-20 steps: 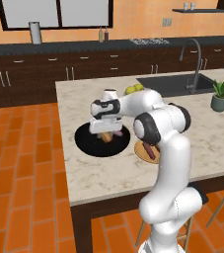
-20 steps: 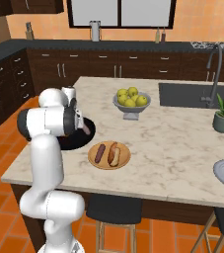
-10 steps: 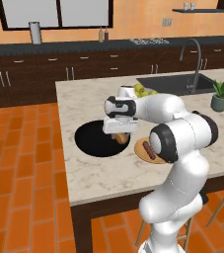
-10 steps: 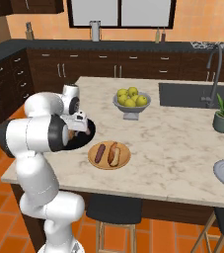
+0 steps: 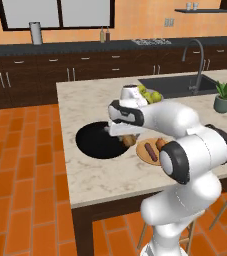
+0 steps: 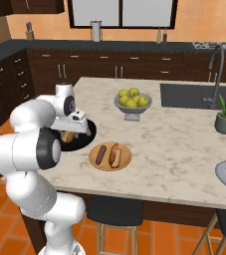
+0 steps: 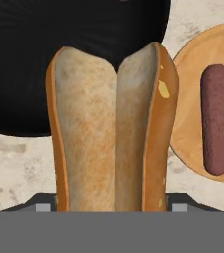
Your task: Place one bun and one sausage from the bowl on each plate.
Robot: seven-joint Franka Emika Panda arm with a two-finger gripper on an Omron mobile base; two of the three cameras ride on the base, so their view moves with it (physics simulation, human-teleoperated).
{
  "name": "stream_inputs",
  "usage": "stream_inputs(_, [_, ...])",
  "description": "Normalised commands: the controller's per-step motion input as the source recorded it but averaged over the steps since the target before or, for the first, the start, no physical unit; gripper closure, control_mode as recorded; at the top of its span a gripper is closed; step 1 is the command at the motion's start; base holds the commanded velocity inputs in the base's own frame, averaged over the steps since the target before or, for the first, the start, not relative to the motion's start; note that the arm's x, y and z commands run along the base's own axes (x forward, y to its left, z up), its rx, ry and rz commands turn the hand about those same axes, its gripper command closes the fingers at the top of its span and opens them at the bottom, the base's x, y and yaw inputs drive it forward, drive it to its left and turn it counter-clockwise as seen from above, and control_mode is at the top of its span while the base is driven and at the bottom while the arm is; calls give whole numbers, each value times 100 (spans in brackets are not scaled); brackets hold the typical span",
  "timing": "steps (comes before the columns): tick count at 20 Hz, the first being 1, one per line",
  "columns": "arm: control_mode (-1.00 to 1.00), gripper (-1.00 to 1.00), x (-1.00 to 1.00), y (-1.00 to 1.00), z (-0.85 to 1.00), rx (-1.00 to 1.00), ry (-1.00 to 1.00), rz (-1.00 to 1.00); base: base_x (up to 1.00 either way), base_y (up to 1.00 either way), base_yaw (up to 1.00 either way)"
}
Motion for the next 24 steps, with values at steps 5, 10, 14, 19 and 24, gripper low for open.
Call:
stream_inputs(5, [-100, 100, -23, -53, 45, 0, 0, -11, 0, 0, 0])
stream_inputs(10, [-100, 100, -15, -20, 0, -1, 0, -5, 0, 0, 0])
stream_inputs(14, [-100, 100, 0, -40, 0, 0, 0, 0, 0, 0, 0])
stream_inputs(19, [100, 100, 1, -9, 0, 0, 0, 0, 0, 0, 0])
stream_inputs(24, [100, 100, 0, 0, 0, 0, 0, 0, -21, -15, -2])
